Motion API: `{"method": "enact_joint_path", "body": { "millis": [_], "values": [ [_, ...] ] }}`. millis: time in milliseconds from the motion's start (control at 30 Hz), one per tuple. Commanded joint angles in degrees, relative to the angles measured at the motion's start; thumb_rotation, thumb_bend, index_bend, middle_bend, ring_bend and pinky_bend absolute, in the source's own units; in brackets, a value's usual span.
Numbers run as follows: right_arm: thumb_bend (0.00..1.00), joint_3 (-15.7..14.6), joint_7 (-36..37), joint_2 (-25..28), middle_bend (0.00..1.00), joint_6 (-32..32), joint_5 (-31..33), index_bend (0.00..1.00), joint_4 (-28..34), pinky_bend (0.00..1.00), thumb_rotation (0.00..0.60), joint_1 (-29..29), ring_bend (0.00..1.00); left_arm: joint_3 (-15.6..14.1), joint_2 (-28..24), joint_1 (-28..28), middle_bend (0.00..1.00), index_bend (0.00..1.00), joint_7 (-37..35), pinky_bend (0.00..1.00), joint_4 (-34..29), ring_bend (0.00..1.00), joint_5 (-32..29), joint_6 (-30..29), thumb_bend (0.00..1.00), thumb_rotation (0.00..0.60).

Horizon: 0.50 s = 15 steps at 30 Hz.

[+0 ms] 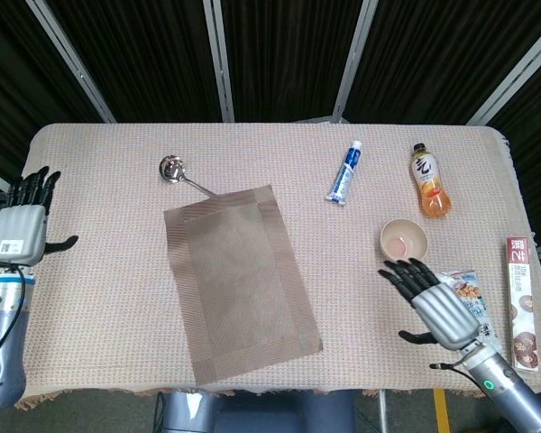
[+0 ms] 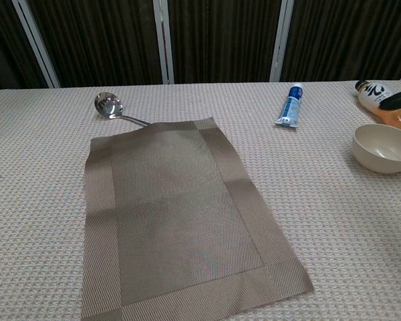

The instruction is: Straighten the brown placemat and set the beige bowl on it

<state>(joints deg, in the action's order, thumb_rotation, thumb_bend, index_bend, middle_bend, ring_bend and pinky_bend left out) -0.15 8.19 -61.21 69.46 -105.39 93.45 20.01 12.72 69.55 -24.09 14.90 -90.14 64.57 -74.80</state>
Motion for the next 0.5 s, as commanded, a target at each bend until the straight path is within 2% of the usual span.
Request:
{"method": "enact_joint_path", "body": {
  "millis": [33,167,333,500],
  "values": [
    [0.0,-0.4,-4.0,-3.2,0.0,-3.5,-4.3,0.04,-0.4,0.0,0.6,3.9,0.0,-2.0,-7.2,6.5,0.0,0.0,7.7,0.0,-12.7,0.0,-3.5,-7.7,0.0,0.6],
    [0.01,-1.1,-7.1,-6.0,0.0,-6.9,-6.5,0.06,-0.4,0.0,0.6,6.5,0.0,-2.4,-8.4,7.7,0.0,0.0,7.7,0.0,-15.6,0.0,-3.5,-8.7,0.0,0.6],
    [0.06,-2.1,-10.7,-9.7,0.0,-10.5,-8.6,0.08,-0.2,0.0,0.6,8.9,0.0,-3.1,-8.2,8.7,0.0,0.0,5.8,0.0,-15.8,0.0,-2.6,-9.0,0.0,0.6],
    [0.08,-2.3,-14.7,-14.2,0.0,-13.9,-8.0,0.09,-1.4,0.0,0.6,10.4,0.0,-3.5,-7.9,8.8,0.0,0.0,5.2,0.0,-14.7,0.0,-1.4,-8.5,0.0,0.6]
  ]
}}
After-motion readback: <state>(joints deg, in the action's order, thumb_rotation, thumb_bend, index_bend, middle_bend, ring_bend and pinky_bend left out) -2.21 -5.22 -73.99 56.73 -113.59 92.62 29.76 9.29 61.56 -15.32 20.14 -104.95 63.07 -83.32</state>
